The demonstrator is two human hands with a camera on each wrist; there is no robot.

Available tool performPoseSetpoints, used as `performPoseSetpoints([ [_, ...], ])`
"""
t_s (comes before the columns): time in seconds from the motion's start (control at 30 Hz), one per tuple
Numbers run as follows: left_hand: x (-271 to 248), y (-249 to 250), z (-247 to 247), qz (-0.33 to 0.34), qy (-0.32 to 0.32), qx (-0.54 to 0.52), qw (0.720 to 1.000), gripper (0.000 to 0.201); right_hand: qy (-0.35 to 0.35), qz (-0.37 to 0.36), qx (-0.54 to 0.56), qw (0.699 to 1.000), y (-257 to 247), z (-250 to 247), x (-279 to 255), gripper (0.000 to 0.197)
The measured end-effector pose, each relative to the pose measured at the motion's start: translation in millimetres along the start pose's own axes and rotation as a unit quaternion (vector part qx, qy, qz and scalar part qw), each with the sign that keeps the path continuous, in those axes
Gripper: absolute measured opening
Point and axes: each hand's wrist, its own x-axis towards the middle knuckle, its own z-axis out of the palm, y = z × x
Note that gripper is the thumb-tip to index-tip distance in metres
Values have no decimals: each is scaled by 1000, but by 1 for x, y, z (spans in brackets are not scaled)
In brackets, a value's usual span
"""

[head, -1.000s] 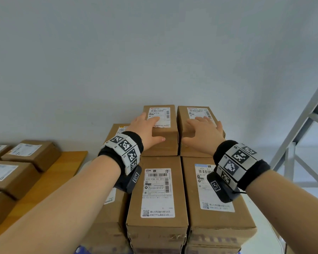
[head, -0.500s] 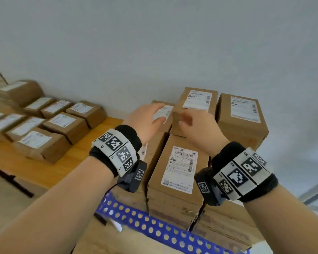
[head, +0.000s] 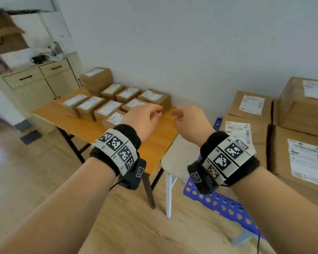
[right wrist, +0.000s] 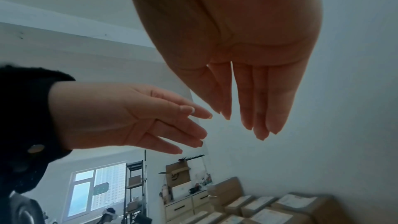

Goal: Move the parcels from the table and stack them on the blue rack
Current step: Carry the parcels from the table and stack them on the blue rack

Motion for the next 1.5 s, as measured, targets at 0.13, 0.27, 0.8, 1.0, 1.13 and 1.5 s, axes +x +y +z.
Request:
performPoseSetpoints([
  [0.13,-16,-72,-43,-28,5,-1,1000,32,-28,-24,-13,999,-64,52,27,34],
  [0.27,-21,-132,-72,-65,19,2,998,32,-47,-41,-9,998,-111,91,59,36],
  [0.8,148,-351,-128,-128,19,58,990,33,-83,-60,81,991,-194,208,306,38],
  [1.0,226,-423,-147,-141,15,52,989,37,-96,-51,82,991,-211,237,404,46],
  [1.13,273,-476,-151,-134,14,36,990,40,-103,-23,84,991,-215,267,457,49],
  [1.5,438,-649,-144,-108,-69,16,992,76,-59,115,82,988,-228,382,630,75],
])
